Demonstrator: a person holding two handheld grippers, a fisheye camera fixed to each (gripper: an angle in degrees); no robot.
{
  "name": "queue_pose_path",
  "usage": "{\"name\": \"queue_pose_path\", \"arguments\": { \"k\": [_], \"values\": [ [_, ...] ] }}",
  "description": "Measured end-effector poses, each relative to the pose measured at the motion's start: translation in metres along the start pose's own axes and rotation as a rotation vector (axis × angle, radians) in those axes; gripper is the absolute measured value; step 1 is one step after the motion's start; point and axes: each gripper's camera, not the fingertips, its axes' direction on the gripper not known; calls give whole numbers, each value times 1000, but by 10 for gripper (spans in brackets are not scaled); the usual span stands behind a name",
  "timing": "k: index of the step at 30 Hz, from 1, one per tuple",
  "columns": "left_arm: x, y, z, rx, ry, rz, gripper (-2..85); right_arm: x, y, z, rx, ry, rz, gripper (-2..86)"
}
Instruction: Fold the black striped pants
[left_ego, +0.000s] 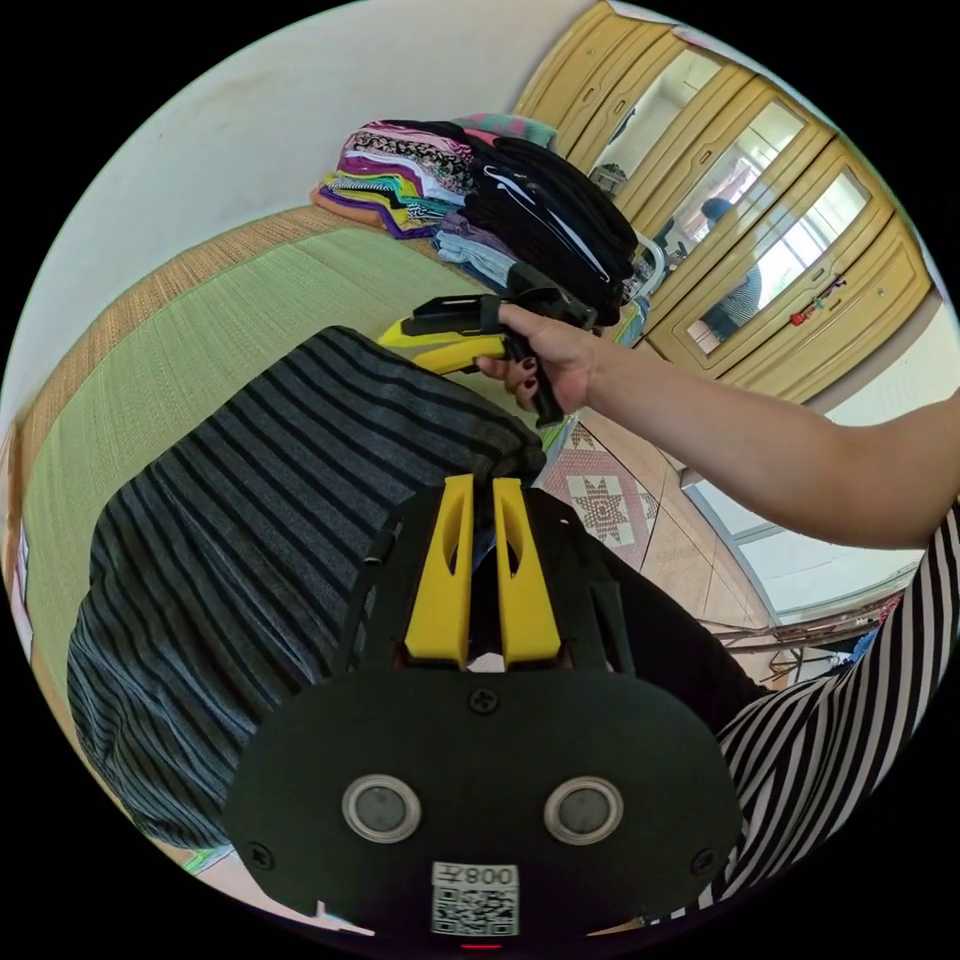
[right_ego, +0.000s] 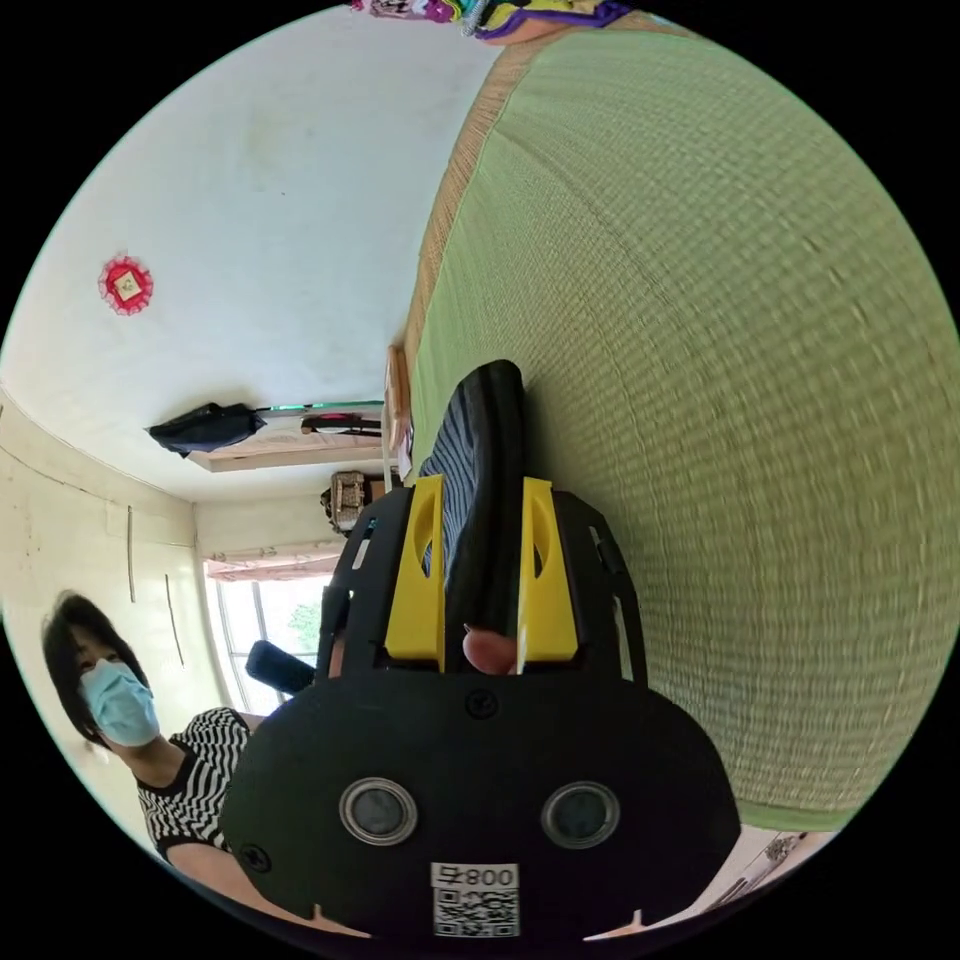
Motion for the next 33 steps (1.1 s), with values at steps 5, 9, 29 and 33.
{"name": "queue_pose_path", "arguments": {
  "k": [5, 9, 29, 33],
  "values": [
    [-19, 20, -9, 19, 40, 1, 27, -11, -8, 33, -59, 39, -24, 68],
    [-35, 33, -22, 79, 133, 28, 27, -34, 1, 33, -14, 112, -70, 56],
    [-210, 231, -101, 343, 436, -160, 23, -165, 80, 188, 248, 314, -140, 58],
    [-261, 298, -128, 443, 480, -234, 25, -205, 89, 267, 241, 327, -199, 59]
  ]
}}
